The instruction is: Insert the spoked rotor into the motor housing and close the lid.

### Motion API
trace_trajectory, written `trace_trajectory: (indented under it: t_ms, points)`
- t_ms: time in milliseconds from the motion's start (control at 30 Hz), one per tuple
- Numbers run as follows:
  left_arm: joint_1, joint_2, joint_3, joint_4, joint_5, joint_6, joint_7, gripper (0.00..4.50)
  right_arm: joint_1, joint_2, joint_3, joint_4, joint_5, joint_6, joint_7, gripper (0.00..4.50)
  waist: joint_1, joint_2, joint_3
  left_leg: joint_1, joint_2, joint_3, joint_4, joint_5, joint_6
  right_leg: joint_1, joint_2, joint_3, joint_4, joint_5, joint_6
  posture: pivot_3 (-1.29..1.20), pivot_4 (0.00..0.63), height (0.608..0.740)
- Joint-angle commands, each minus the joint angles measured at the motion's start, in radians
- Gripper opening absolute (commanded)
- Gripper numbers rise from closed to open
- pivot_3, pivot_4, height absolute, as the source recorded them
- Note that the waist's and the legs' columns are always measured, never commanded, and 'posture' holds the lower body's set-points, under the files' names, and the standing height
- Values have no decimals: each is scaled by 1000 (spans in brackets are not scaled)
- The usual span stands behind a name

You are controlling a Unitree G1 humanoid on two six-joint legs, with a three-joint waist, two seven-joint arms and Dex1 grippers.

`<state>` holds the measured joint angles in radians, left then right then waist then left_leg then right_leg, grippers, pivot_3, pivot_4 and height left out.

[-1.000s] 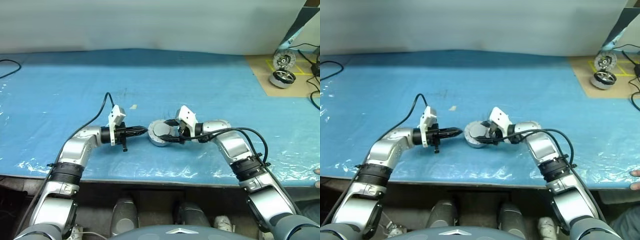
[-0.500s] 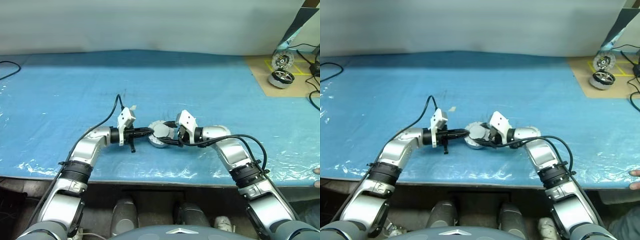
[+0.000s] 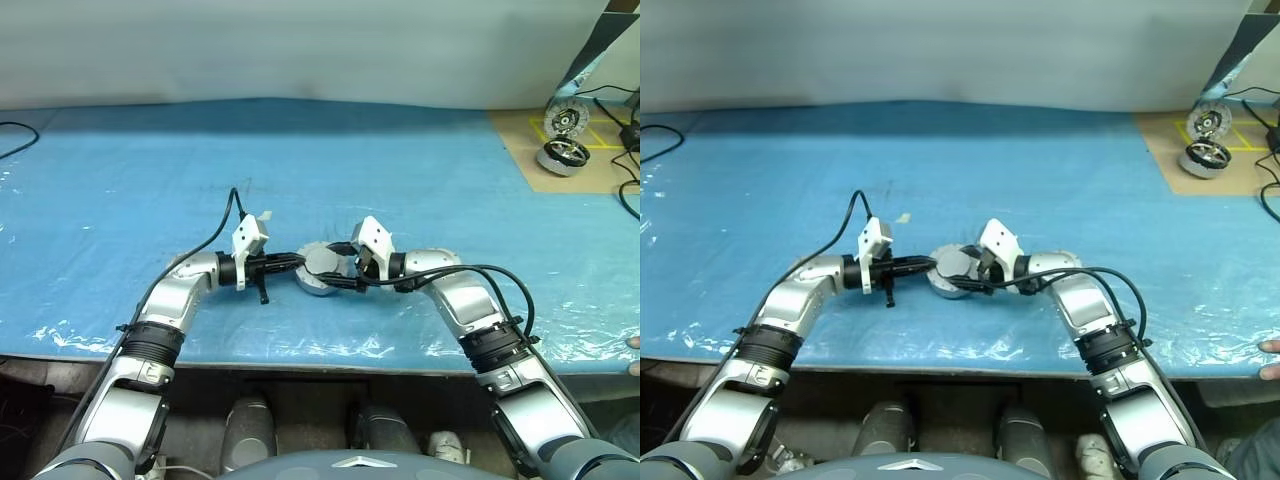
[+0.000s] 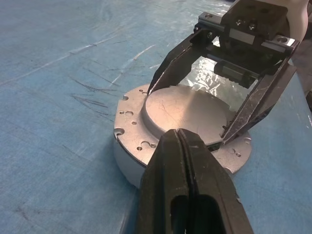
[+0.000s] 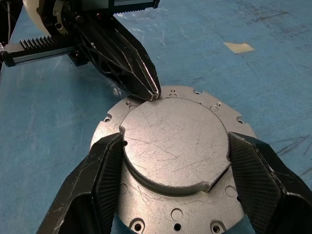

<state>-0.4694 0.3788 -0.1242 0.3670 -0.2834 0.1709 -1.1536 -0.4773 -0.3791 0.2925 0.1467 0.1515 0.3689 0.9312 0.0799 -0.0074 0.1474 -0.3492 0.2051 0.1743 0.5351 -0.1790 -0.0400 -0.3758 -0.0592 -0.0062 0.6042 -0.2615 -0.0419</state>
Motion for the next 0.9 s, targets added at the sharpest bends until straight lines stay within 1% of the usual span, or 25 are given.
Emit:
trace_trajectory:
  t_ms: [33,67,267,367,467,667,767,867,900]
  points:
    - [12,-1,-44,15,29,1,-27,0,24,2,27,51,-30,44,-14,4308,-1,0,0,0,0,0,0,0,0,0,0,0,0,0,0,0,150,740]
    - [12,1,-44,13,28,2,-29,0,18,2,27,43,-25,58,-13,4470,-1,0,0,-1,0,0,0,0,0,-1,0,0,0,0,0,0,150,740]
    - [12,9,-44,0,26,14,-40,0,-4,2,-5,-7,14,69,4,4470,-1,0,0,-3,0,0,-1,0,0,-3,0,0,0,0,0,0,150,740]
    - [13,10,-47,-16,25,27,-41,0,-9,-2,-24,-41,24,57,6,4470,0,0,1,-6,0,1,-1,0,0,-7,0,0,0,0,0,0,150,740]
    - [9,9,-48,-23,26,39,-39,0,5,-25,-32,-99,51,64,41,4470,1,1,1,-11,-1,1,0,0,0,-11,0,0,0,0,0,0,150,740]
    - [-11,16,-42,-6,24,47,-51,0,-2,-36,-121,-159,155,119,60,4470,12,1,3,-18,0,0,1,0,0,-16,0,-1,2,3,4,0,150,740]
    - [-22,21,-42,10,24,44,-59,0,-10,-19,-190,-172,233,194,35,4470,14,1,3,-18,0,0,1,0,0,-16,1,-1,2,3,4,0,150,740]
    - [-38,18,-41,30,25,43,-63,0,-46,-7,-364,-55,399,458,-34,4470,16,1,4,-18,0,0,1,0,0,-16,1,-2,2,3,4,0,150,740]
    - [-43,18,-41,38,25,41,-64,0,-52,-11,-403,-16,437,533,-49,4470,18,1,4,-18,0,0,2,0,0,-15,0,-2,2,3,4,0,150,740]
